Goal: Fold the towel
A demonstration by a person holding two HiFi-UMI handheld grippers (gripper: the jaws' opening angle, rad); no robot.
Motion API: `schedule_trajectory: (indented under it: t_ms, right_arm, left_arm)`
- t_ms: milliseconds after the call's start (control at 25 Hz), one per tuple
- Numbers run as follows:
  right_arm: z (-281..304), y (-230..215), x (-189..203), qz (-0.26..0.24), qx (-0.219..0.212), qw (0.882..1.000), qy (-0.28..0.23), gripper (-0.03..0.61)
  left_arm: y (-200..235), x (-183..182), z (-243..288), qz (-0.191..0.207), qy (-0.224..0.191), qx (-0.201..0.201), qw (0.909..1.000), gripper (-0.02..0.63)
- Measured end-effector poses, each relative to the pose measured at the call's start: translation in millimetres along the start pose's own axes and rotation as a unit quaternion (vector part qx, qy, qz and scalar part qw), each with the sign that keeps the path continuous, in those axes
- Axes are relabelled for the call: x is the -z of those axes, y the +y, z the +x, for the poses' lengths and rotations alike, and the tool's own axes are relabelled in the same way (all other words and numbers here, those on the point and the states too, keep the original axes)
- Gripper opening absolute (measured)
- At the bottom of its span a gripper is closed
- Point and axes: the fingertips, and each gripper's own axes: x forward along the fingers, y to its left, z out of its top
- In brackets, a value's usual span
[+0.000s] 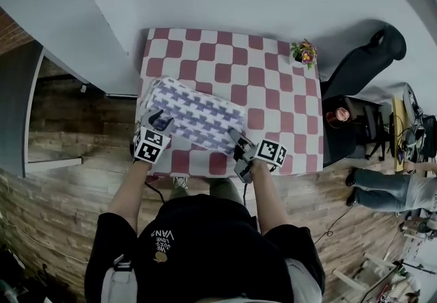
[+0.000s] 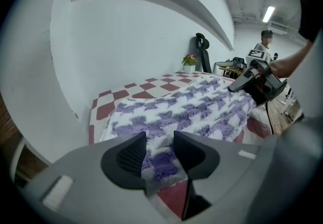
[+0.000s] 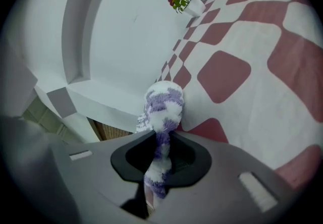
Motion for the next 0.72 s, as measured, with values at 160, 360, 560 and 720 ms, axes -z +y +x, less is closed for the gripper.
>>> schedule_trajectory:
  t_ms: [160,360,560,720]
  right_arm:
    - [-22.5,3.3,-17.0,-0.017,0.001,1.0,-0.012,0.057]
    - [-73.6,-9.1,-36.5,-0.037,0.027,0.999,-0.024,0.055]
    - [-131.6,-36.5,-59.4,-0.041,0.073,0.995,-0.055,0.055]
    - [-147.6,-44.1,-57.6,-0.041,0.088,0.994,-0.059,0.055]
  left_arm:
    - [-26.3,-5.2,2.2,-0.004,-0.002,0.017,0.9998,0.146]
    - [-79.2,-22.0,7.5,0.007,-0.009,0.061,0.9981,0.146]
    - [-144.0,-39.3,15.6,0.034,-0.013,0.116,0.9926,0.146]
    - [-160.7,-40.2,16.6,0.045,-0.009,0.126,0.991,0.146]
